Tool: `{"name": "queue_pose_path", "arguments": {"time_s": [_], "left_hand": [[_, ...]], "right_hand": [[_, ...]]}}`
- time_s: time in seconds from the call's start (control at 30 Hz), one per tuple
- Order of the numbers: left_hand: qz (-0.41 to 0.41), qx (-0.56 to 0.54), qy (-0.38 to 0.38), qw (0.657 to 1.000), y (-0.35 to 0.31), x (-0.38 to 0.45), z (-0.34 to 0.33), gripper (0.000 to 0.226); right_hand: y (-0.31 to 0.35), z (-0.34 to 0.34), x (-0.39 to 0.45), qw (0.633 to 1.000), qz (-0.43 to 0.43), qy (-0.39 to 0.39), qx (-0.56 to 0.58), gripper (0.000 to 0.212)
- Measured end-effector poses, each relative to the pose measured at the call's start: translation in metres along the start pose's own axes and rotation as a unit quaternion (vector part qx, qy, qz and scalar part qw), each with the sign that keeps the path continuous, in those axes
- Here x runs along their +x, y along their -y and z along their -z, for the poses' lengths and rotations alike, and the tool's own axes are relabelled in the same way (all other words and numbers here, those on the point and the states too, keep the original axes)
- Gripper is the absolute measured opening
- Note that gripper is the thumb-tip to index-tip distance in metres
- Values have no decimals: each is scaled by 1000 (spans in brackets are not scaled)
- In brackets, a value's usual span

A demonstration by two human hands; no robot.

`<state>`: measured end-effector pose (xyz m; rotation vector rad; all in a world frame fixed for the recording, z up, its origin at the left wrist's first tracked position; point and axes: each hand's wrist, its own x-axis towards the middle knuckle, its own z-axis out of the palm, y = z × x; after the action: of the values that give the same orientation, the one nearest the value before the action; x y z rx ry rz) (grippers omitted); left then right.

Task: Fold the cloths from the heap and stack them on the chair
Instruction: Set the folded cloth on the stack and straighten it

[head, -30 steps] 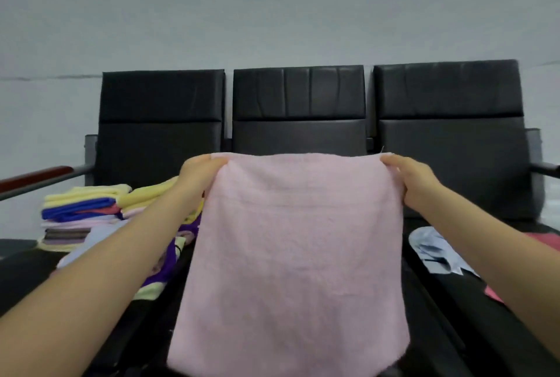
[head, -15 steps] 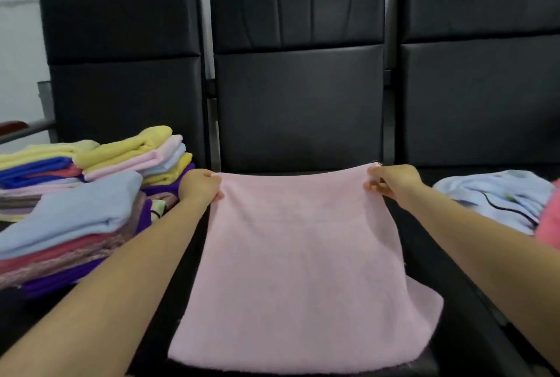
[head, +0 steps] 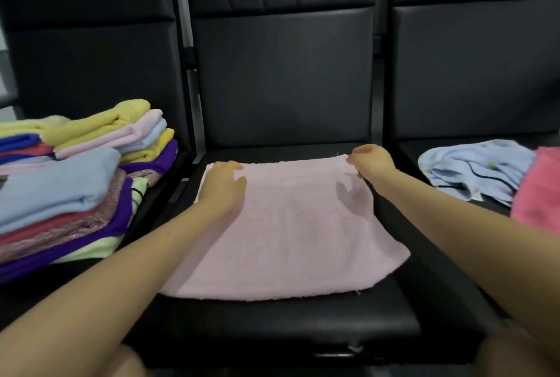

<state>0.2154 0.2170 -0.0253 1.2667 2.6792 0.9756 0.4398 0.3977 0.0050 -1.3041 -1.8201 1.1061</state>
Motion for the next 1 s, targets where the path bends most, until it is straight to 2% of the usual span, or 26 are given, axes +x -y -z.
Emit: {"name": "queue_pose_path", "arguments": {"time_s": [0.07, 0.2, 0.33, 0.47, 0.73, 1.0], "left_hand": [[-30, -37, 50, 998, -20, -28, 10, 24], [-86, -9, 118, 989, -47, -85, 11, 20], [-134, 43, 153, 978, -53, -125, 5, 27], [-193, 94, 165, 963, -47, -148, 8, 30], [-216, 88, 161, 959, -34, -164, 13, 38], [-230, 89, 153, 957, -26, -172, 14, 42]], "right_hand": [[9, 12, -26, 997, -3, 31, -76, 33], [0, 27, -82, 970, 30, 76, -230, 43], [-14, 34, -122, 908, 3, 172, -381, 62], [-19, 45, -139, 898, 28, 191, -395, 59], [-34, 68, -139, 905, 63, 181, -381, 60], [-47, 87, -132, 917, 76, 187, -344, 38]]}}
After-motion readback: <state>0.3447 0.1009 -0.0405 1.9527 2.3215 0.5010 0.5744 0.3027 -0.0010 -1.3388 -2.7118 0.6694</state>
